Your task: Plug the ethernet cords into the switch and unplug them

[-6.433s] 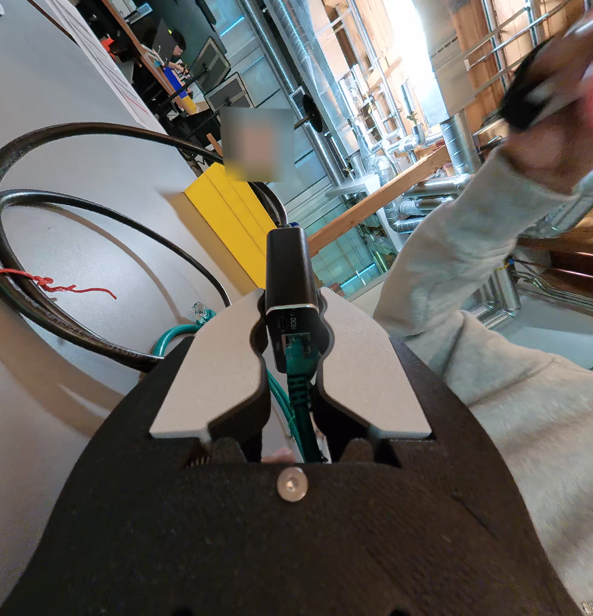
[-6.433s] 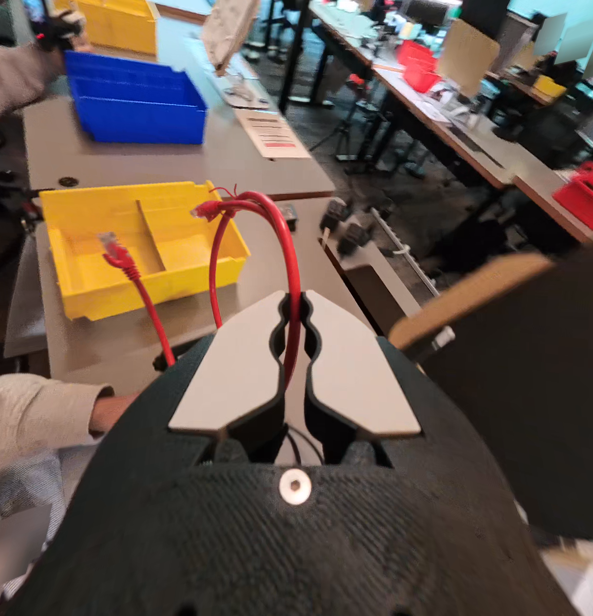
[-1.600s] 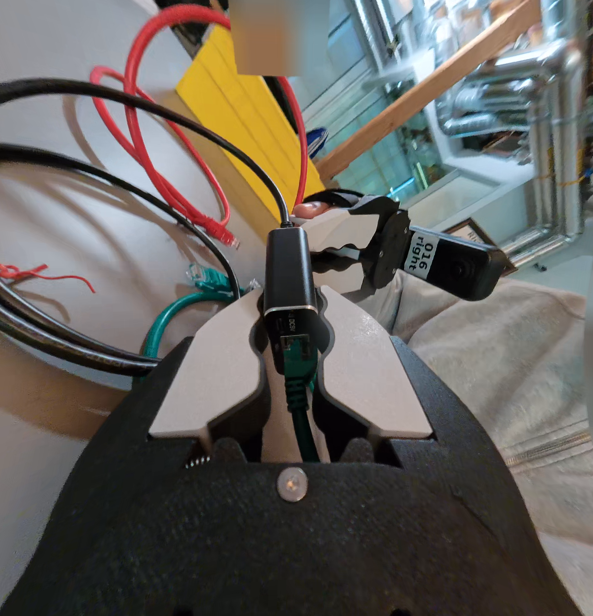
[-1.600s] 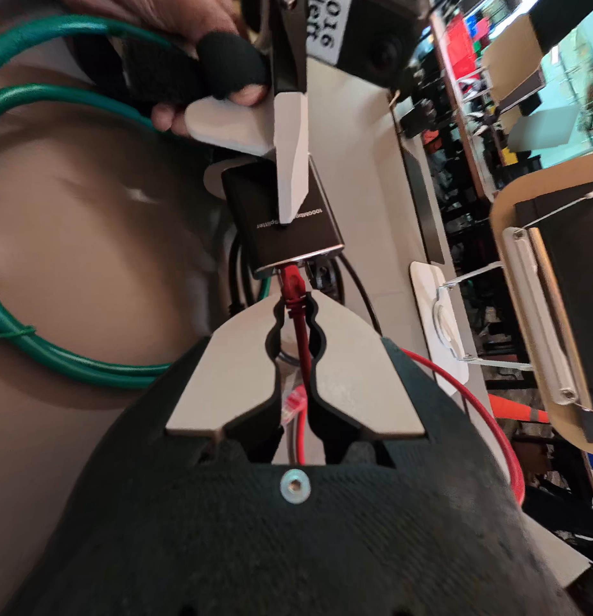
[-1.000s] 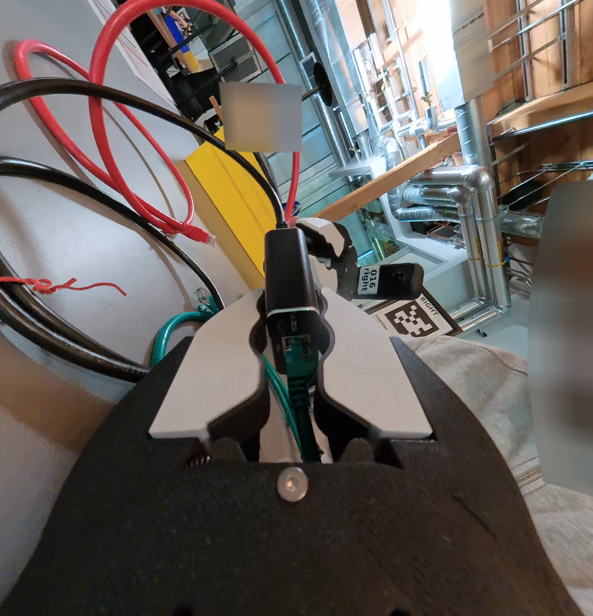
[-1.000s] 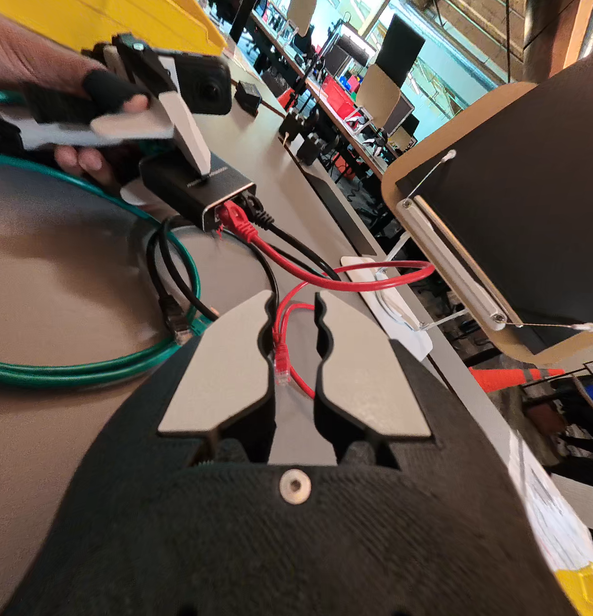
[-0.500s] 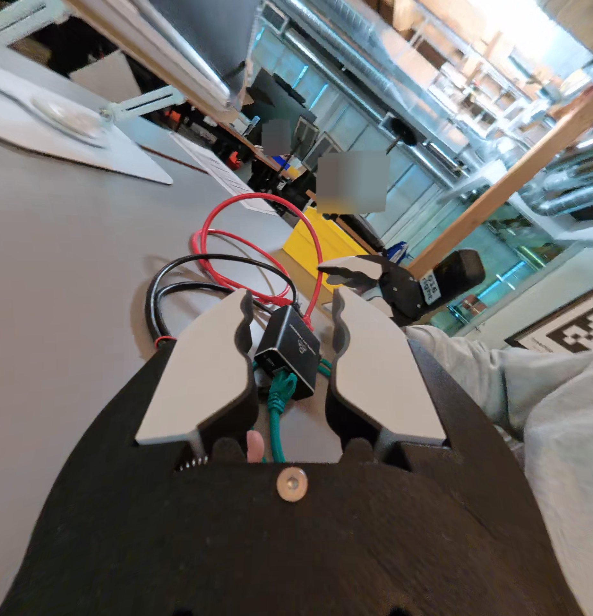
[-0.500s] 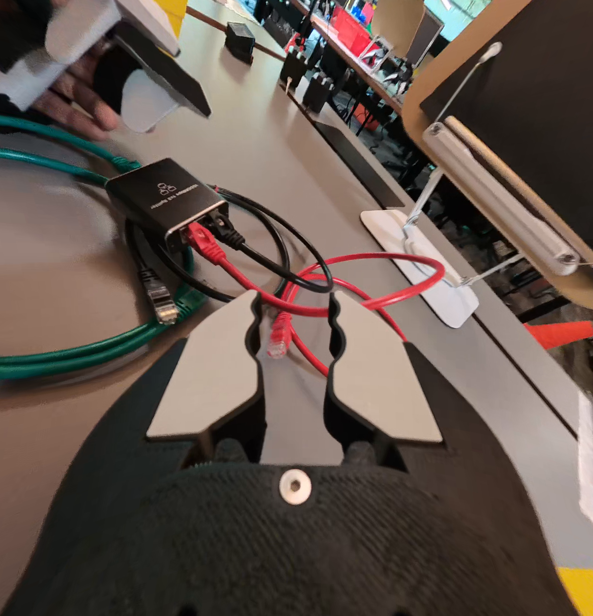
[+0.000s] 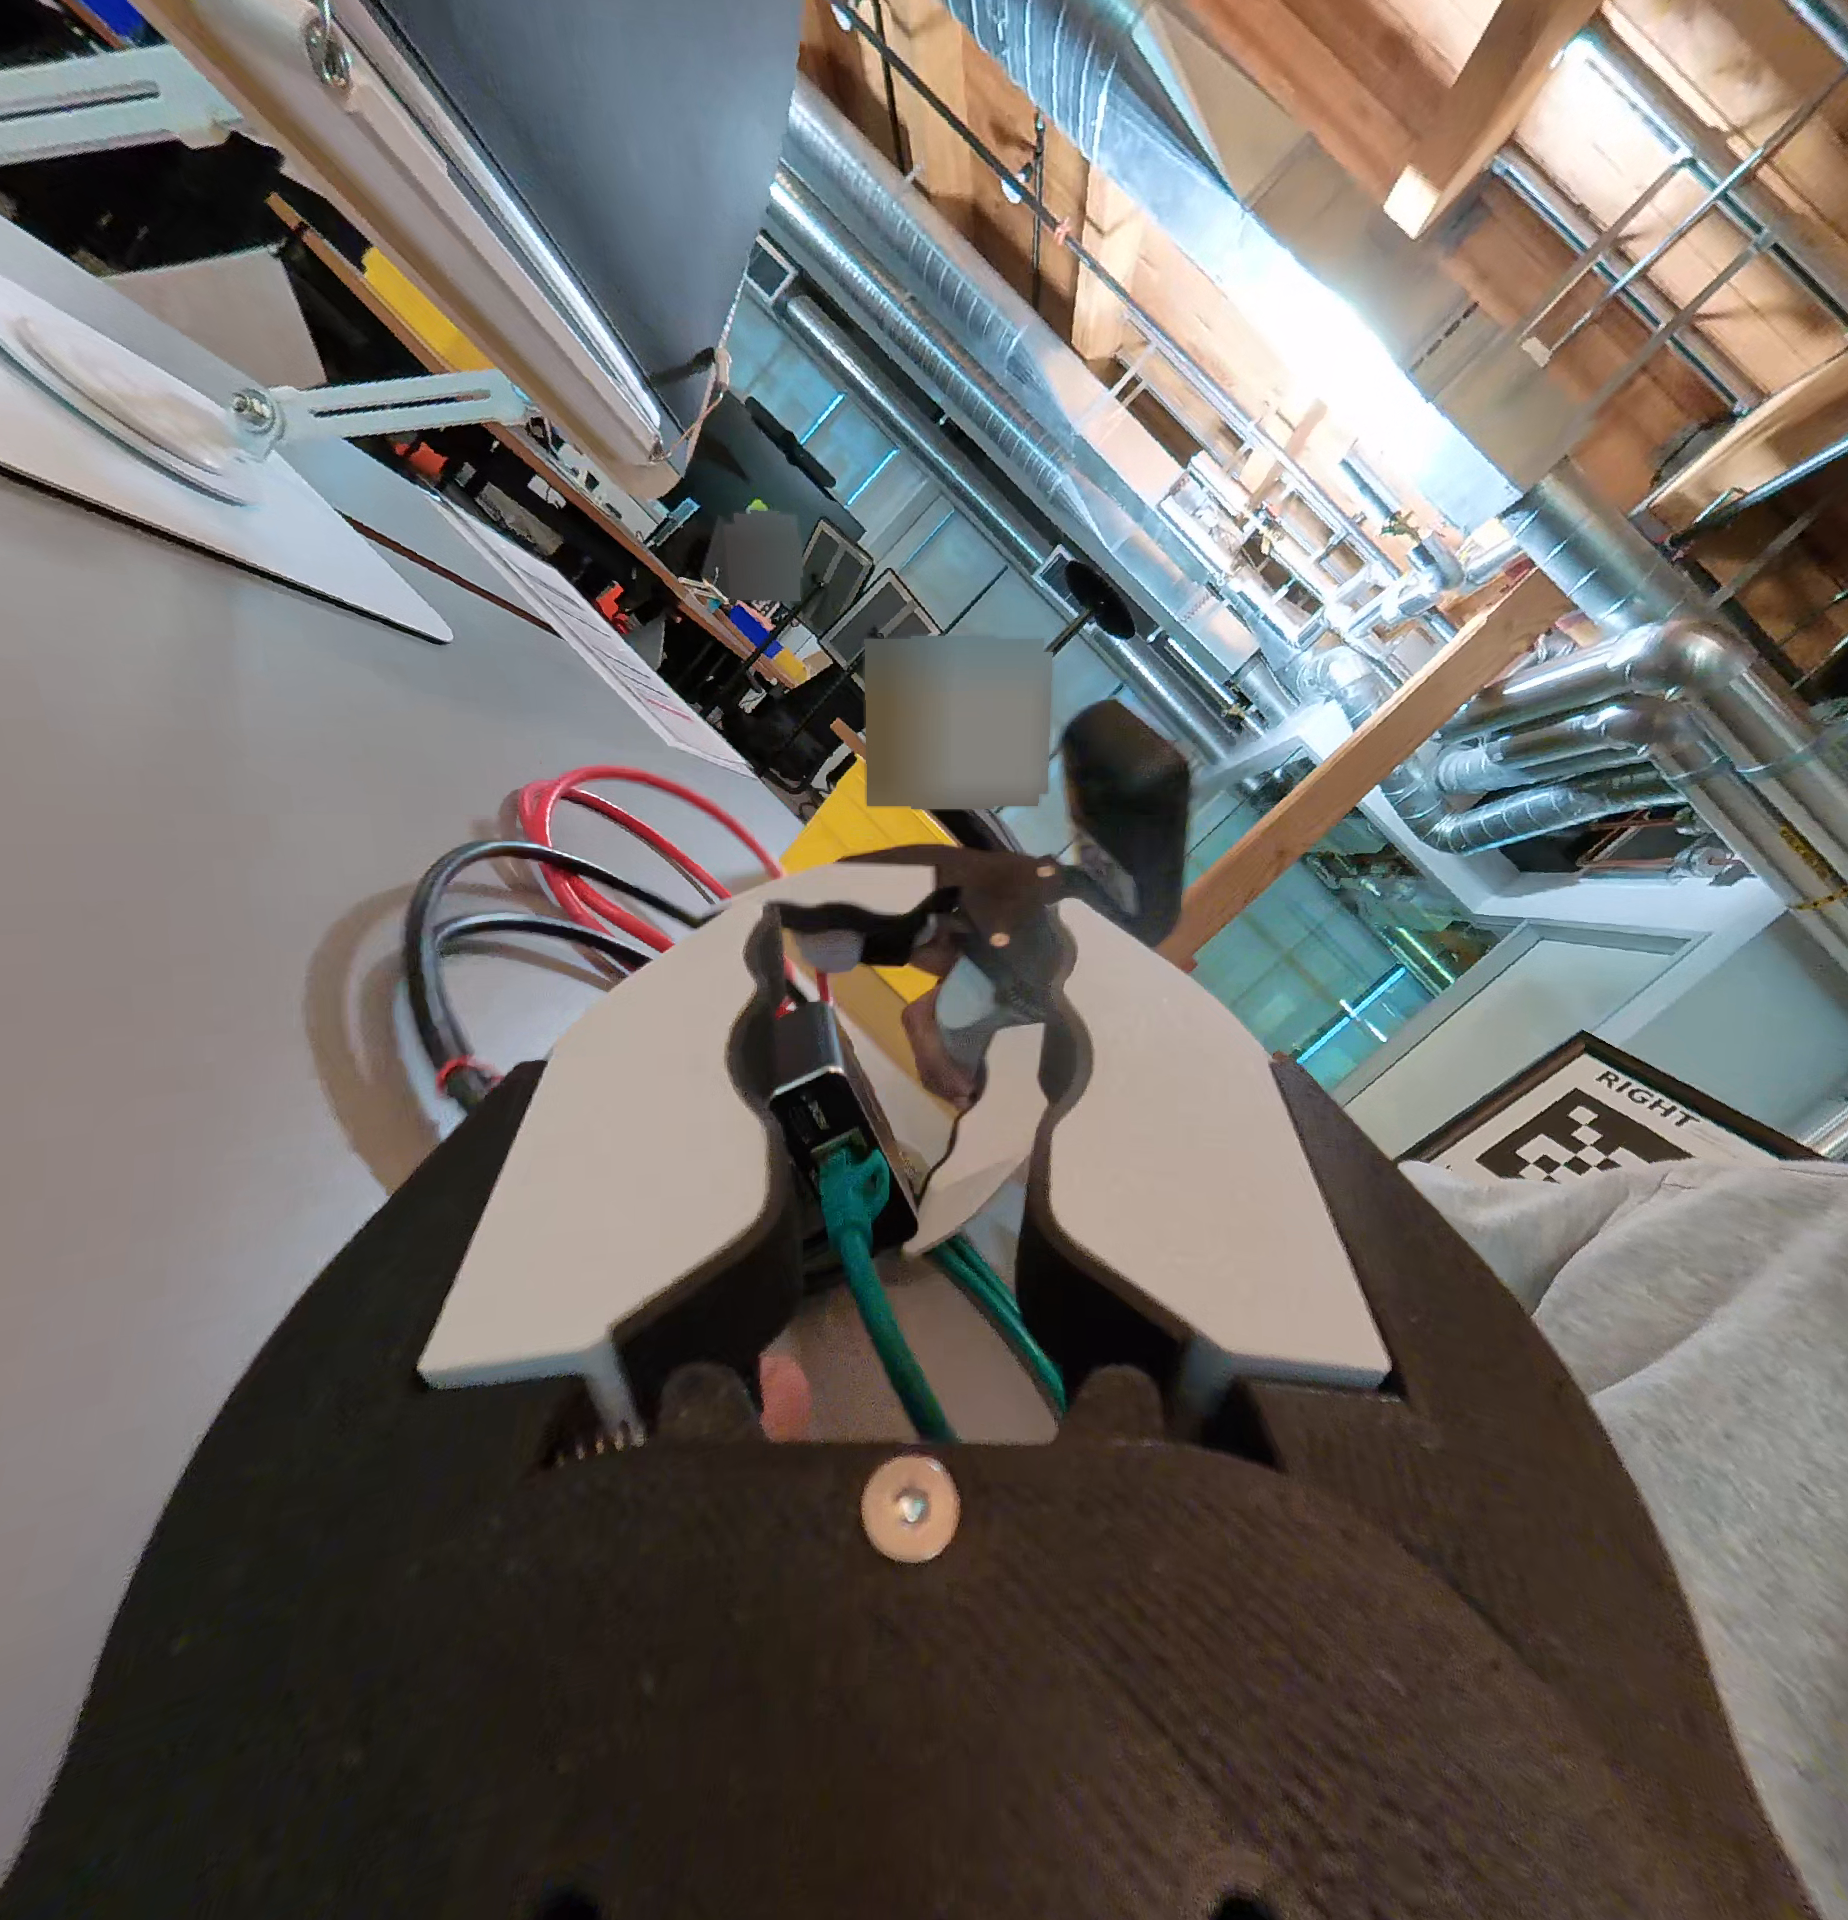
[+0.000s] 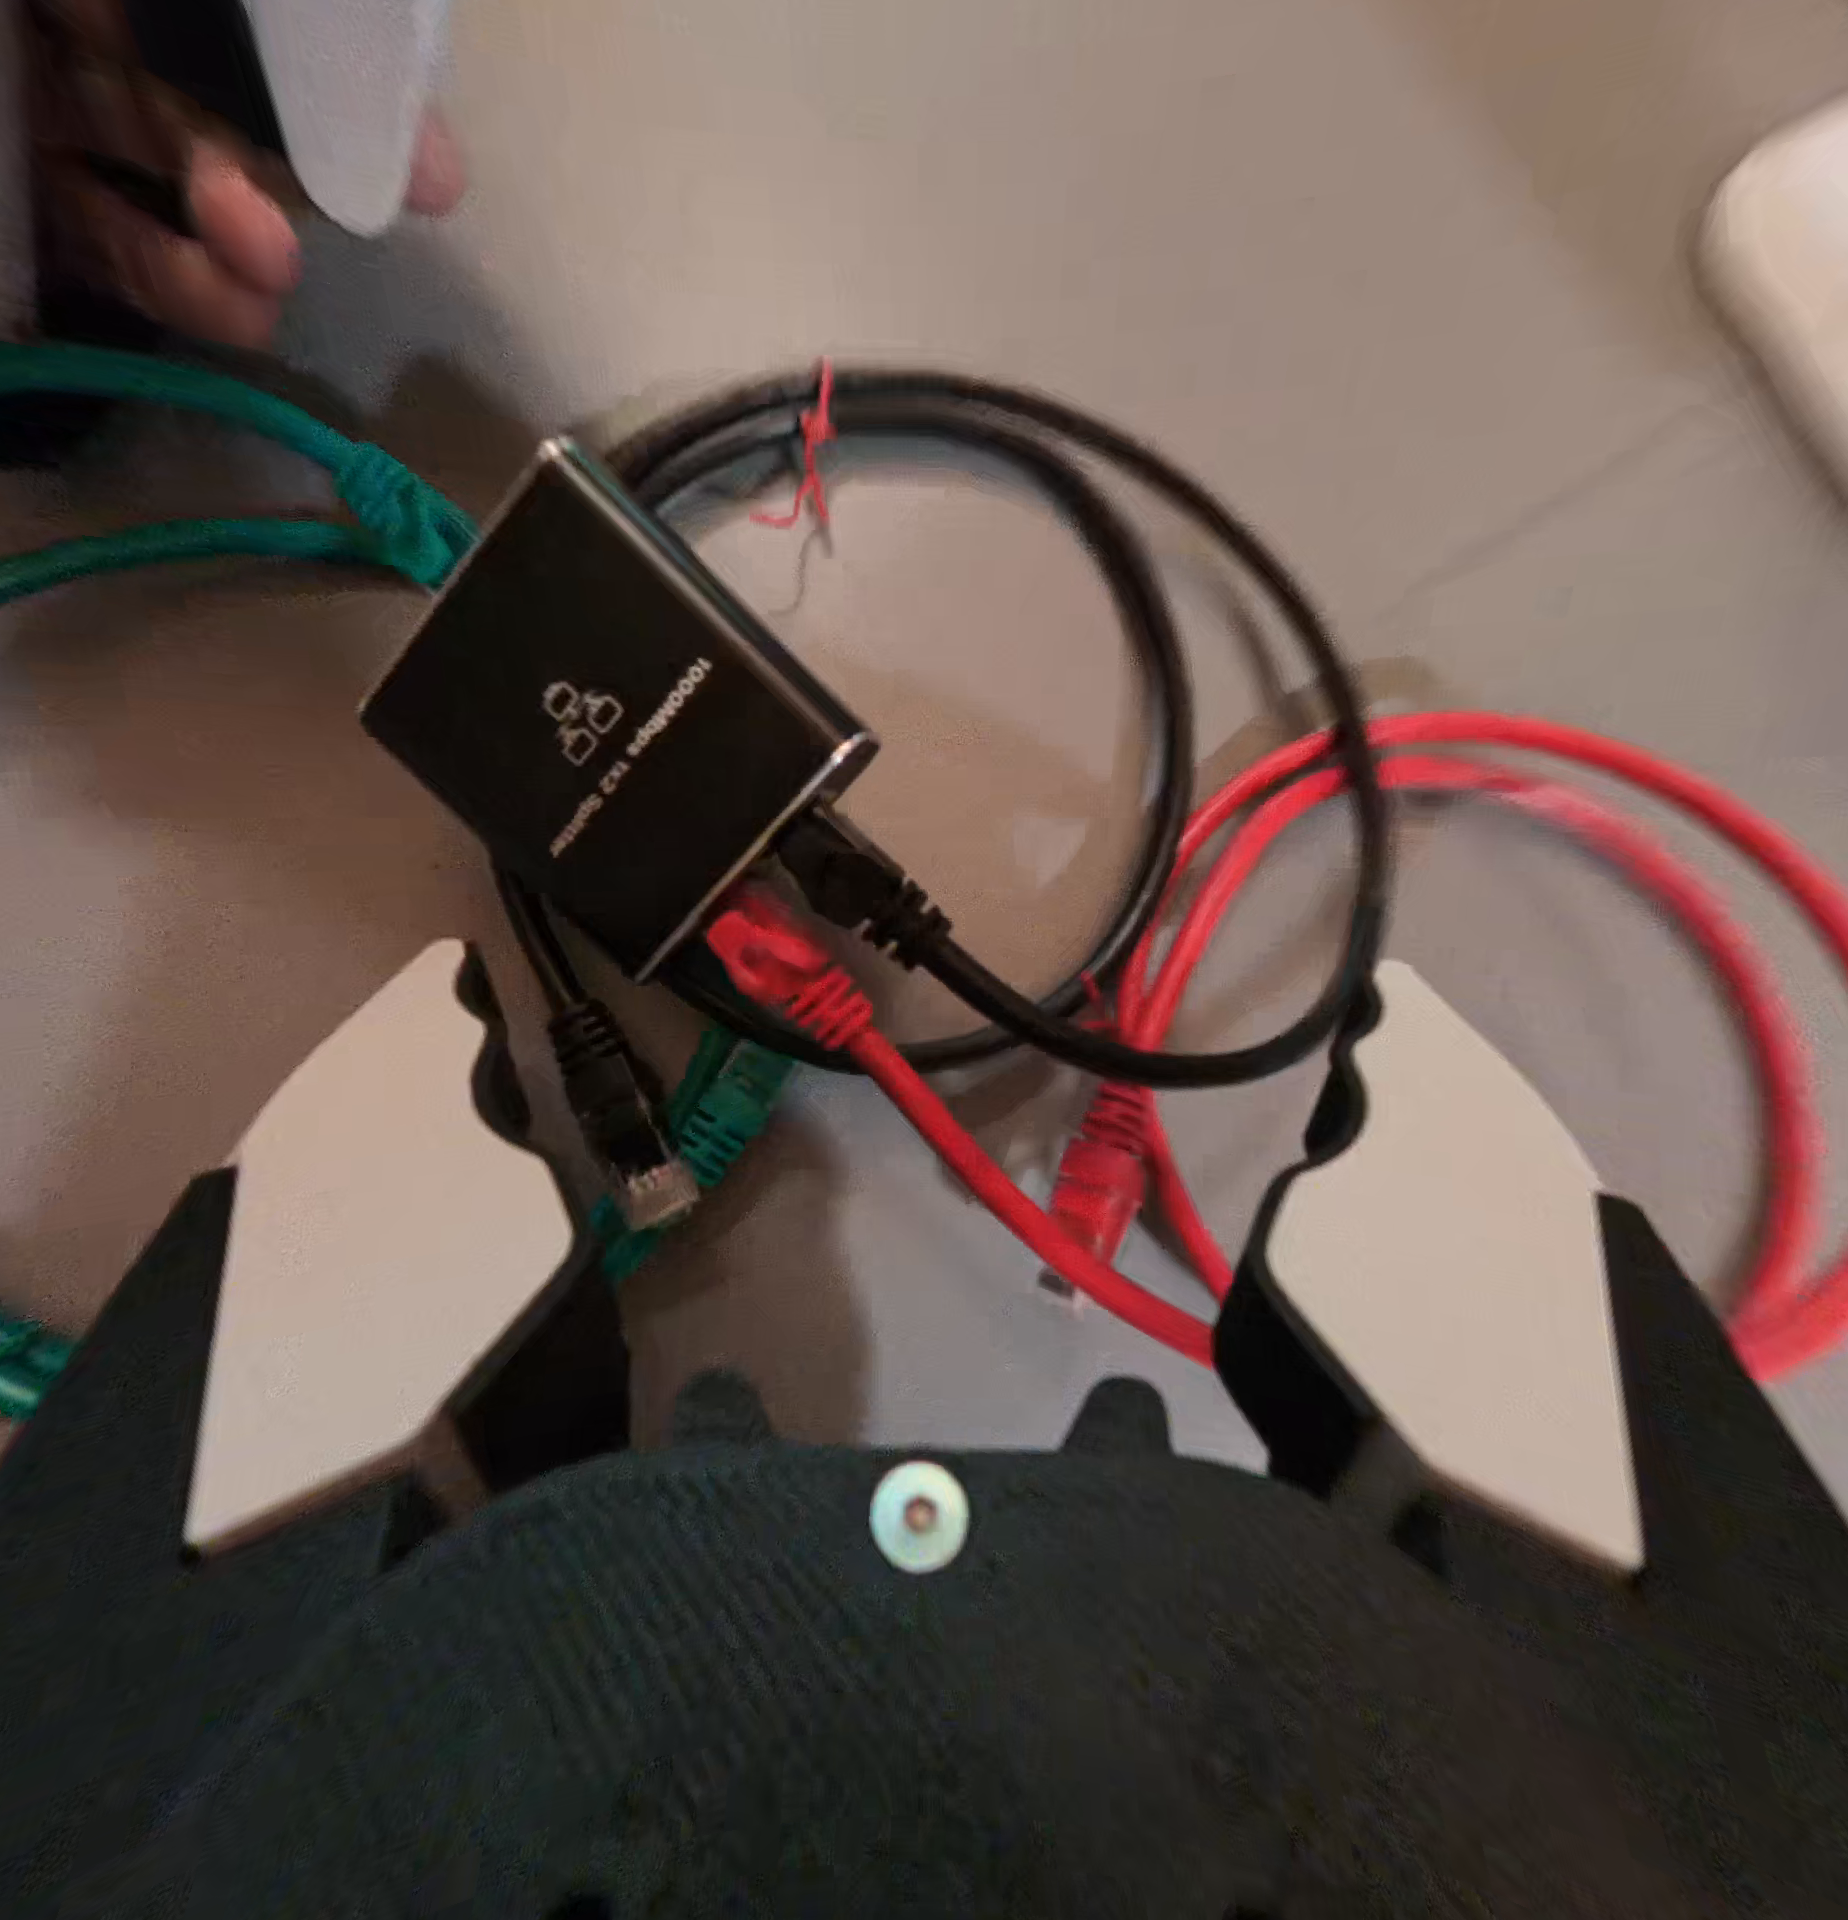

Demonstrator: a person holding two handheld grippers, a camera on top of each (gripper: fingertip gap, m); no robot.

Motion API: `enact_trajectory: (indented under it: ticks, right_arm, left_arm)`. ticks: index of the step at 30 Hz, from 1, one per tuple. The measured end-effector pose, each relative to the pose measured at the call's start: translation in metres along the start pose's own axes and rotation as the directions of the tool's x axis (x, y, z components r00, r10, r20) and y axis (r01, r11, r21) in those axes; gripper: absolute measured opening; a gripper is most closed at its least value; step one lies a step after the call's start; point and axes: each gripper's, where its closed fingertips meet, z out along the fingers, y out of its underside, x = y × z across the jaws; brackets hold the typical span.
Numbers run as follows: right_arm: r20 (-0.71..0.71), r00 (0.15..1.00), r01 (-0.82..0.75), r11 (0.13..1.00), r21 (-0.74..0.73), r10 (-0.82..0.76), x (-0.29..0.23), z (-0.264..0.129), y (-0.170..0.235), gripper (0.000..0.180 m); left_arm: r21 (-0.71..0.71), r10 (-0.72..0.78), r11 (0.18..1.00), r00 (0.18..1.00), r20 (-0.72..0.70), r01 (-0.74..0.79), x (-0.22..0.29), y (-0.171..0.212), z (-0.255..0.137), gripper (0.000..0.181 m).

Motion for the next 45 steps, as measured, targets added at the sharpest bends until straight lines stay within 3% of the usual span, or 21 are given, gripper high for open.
enact_trajectory:
  ticks: [2, 8, 11, 16, 19, 27, 31, 36, 40, 45]
  right_arm:
    - [0.063, 0.997, -0.030, 0.998, -0.060, 0.034, -0.005, 0.012, 0.015, 0.147]
    - [0.064, 0.998, -0.010, 0.999, -0.030, 0.012, -0.009, 0.012, 0.017, 0.141]
    - [0.068, 0.998, -0.010, 1.000, -0.021, 0.012, -0.012, 0.003, 0.016, 0.084]
    - [0.059, 0.998, -0.026, 1.000, 0.001, 0.026, -0.014, -0.002, 0.016, 0.064]
    - [0.066, 0.997, -0.043, 0.998, 0.054, 0.039, -0.012, -0.006, 0.011, 0.042]
    - [-0.023, 0.998, -0.051, 0.981, 0.188, 0.056, 0.010, -0.036, -0.005, 0.026]
    - [0.017, 0.990, -0.139, 0.947, 0.289, 0.140, 0.023, -0.062, -0.015, 0.024]
    - [-0.036, 0.988, -0.131, 0.927, 0.352, 0.153, 0.040, -0.087, -0.016, 0.023]
    - [0.047, 0.984, -0.176, 0.935, 0.307, 0.169, 0.029, -0.072, -0.012, 0.024]
    - [0.007, 0.999, -0.043, 0.981, 0.187, 0.042, 0.008, -0.043, -0.010, 0.025]
  left_arm:
    - [0.006, -0.012, 1.000, 1.000, -0.005, 0.012, -0.001, -0.001, -0.001, 0.046]
    - [0.004, -0.026, 1.000, 1.000, -0.011, 0.026, -0.002, -0.001, 0.000, 0.046]
    - [0.011, -0.029, 1.000, 1.000, -0.012, 0.029, -0.002, -0.002, -0.001, 0.047]
    - [0.021, -0.030, 0.999, 0.999, -0.016, 0.031, -0.003, -0.004, -0.002, 0.047]
    - [0.042, -0.022, 0.999, 1.000, -0.015, 0.022, -0.003, -0.007, -0.004, 0.047]
    - [0.142, -0.042, 0.989, 0.999, -0.035, 0.046, -0.004, -0.023, -0.014, 0.047]
    - [0.180, -0.042, 0.982, 0.998, -0.039, 0.048, -0.004, -0.029, -0.018, 0.048]
    - [0.214, -0.055, 0.975, 0.997, -0.050, 0.065, -0.005, -0.034, -0.022, 0.048]
    - [0.235, -0.052, 0.970, 0.998, -0.042, 0.060, -0.007, -0.037, -0.024, 0.048]
    - [0.237, -0.018, 0.971, 1.000, -0.001, 0.018, -0.007, -0.037, -0.025, 0.047]
